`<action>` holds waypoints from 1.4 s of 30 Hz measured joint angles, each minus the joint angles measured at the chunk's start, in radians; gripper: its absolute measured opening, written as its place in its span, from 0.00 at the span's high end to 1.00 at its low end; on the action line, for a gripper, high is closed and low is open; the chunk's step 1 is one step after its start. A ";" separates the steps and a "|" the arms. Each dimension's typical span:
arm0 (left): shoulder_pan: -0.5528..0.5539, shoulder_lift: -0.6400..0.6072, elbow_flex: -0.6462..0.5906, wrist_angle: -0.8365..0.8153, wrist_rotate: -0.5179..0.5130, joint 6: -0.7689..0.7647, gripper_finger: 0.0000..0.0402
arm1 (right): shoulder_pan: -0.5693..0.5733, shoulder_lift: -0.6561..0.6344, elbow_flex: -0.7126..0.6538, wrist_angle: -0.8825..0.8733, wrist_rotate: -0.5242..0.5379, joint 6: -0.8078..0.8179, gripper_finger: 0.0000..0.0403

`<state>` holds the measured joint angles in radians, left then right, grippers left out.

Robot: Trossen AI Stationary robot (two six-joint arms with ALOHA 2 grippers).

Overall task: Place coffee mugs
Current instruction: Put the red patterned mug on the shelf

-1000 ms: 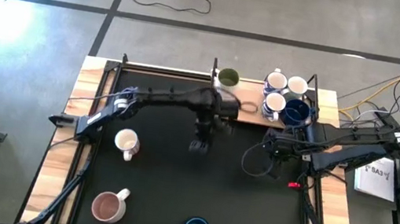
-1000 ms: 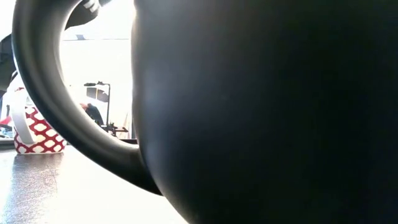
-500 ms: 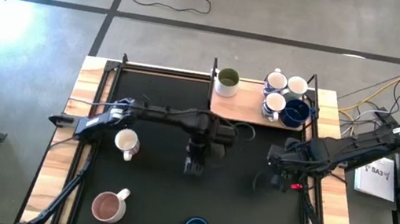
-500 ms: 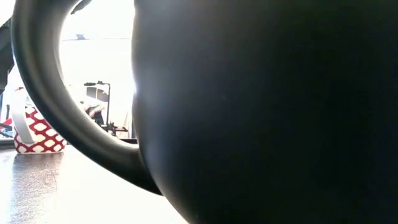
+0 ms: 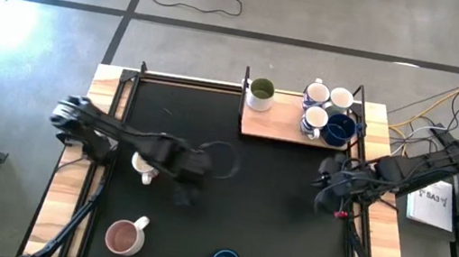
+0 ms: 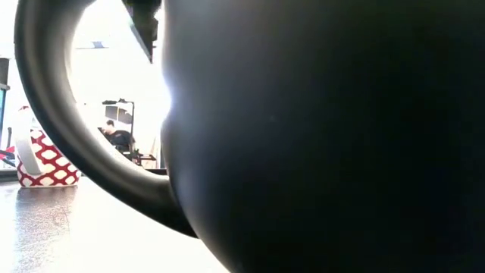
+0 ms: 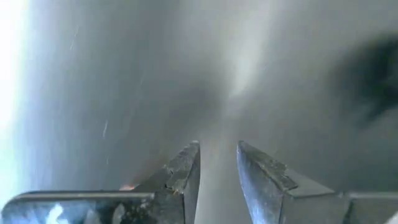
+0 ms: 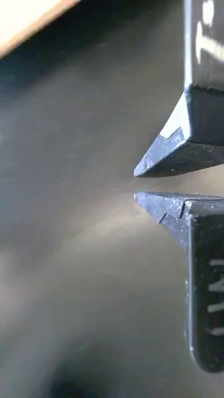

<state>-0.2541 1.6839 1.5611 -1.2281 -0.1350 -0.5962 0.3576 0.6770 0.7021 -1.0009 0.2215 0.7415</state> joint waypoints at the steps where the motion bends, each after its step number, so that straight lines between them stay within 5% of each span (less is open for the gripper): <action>1: -0.003 -0.046 -0.067 0.001 -0.002 -0.049 0.78 | 0.000 -0.003 0.003 0.020 0.016 -0.002 0.91; 8: -0.005 -0.311 -0.451 0.077 0.004 -0.324 0.78 | 0.000 0.010 0.009 0.155 0.042 -0.061 0.91; 15: -0.012 -0.481 -0.642 0.105 -0.007 -0.525 0.78 | 0.000 0.044 0.009 0.163 0.041 -0.062 0.91; 27: -0.010 -0.507 -0.759 0.256 0.001 -0.512 0.79 | 0.000 0.064 0.009 0.163 0.034 -0.073 0.91; 37: -0.008 -0.468 -0.737 0.278 -0.002 -0.451 0.96 | 0.000 0.065 0.009 0.163 0.034 -0.072 0.91; 42: 0.000 -0.448 -0.693 0.307 -0.009 -0.389 0.96 | 0.000 0.065 0.009 0.163 0.034 -0.072 0.91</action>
<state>-0.2545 1.2361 0.8682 -0.9208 -0.1436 -0.9850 0.3576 0.7418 0.7116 -0.8379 0.2550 0.6693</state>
